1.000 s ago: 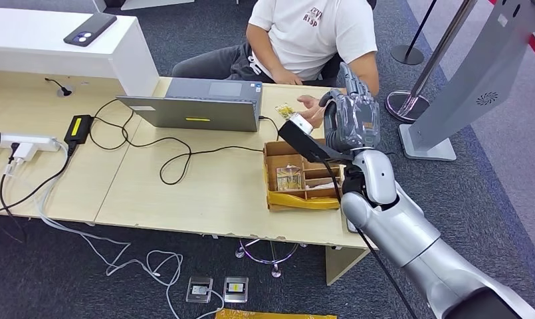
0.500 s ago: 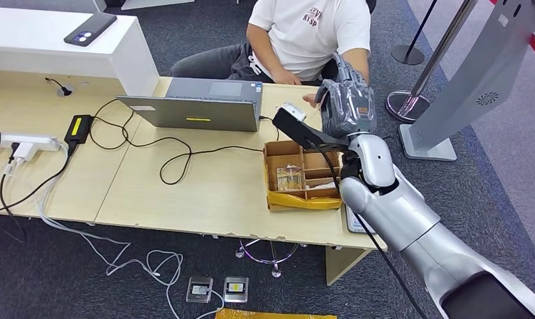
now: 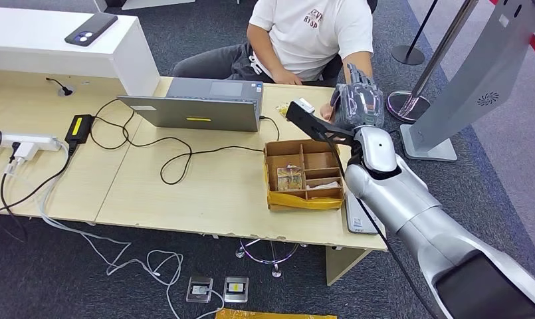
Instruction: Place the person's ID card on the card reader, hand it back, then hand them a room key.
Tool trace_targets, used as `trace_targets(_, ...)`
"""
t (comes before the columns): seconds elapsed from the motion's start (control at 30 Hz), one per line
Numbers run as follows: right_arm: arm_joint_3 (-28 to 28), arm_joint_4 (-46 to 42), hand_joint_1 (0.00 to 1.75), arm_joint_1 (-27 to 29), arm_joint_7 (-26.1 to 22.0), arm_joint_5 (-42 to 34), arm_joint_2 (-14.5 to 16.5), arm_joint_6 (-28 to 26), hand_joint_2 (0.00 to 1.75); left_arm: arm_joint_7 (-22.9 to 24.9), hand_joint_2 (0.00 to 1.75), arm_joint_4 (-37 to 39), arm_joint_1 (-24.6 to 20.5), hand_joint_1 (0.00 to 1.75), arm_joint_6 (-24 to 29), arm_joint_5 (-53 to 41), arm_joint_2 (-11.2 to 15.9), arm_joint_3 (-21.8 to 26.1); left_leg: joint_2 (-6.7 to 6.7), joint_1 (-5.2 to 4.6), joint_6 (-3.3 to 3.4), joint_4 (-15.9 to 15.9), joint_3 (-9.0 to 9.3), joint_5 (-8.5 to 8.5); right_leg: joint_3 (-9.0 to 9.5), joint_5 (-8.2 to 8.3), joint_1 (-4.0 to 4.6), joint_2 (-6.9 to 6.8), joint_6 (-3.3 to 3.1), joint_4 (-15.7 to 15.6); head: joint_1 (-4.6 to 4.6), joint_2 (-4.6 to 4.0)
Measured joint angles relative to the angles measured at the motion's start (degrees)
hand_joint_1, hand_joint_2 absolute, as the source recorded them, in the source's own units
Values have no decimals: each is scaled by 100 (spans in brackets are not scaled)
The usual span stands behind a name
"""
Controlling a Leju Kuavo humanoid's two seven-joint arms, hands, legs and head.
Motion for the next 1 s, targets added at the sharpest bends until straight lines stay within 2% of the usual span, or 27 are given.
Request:
trace_targets(0.23, 35, 425, 175, -5, 73, -48, -18, -22, 175, 39, 175, 0, 1, 0, -126, -86, 22, 0, 4, 0, 0, 0, 5, 0, 1, 0, 0, 3, 0, -1, 0, 0)
trace_targets(0.37, 64, 579, 0, -4, 73, -49, -51, -35, 175, 39, 175, 0, 3, 0, -151, -94, 33, 0, 6, 0, 0, 0, 6, 0, 1, 1, 0, 4, -1, -1, 1, 0)
trace_targets(0.47, 75, 643, 0, 7, 57, -52, -70, -180, 175, 39, 175, 0, 4, 0, -141, -91, 38, 0, 11, 0, 0, 0, 6, 0, 0, 2, 0, 9, -3, -1, -1, 0)
trace_targets(0.7, 68, 499, 0, 137, -158, -146, -246, -1082, 175, 28, 175, 0, 5, 0, -94, 35, 40, 0, 11, 0, 0, 1, 6, 0, -1, 2, 0, 9, -3, -1, 0, 0)
trace_targets(0.87, 66, 262, 0, 233, -183, -146, -392, -1129, 175, 28, 175, 0, 5, 0, -93, 42, 40, 0, 11, 0, 0, 1, 5, 0, -1, 2, 0, 9, -3, -1, -1, 0)
trace_targets(0.93, 58, 192, 0, 270, -135, -111, -445, -1221, 175, 27, 175, 0, 5, 0, -75, 80, 40, 0, 12, 0, 0, 1, 8, 0, -2, 2, 0, 10, -3, -3, -1, 0)
trace_targets(1.0, -8, 7, 0, 425, 57, 32, -583, -1561, 175, 12, 175, 0, 6, 0, -21, 192, 36, 0, 5, 0, 0, 3, 16, 0, 3, 2, 2, 7, -3, -6, -2, 0)
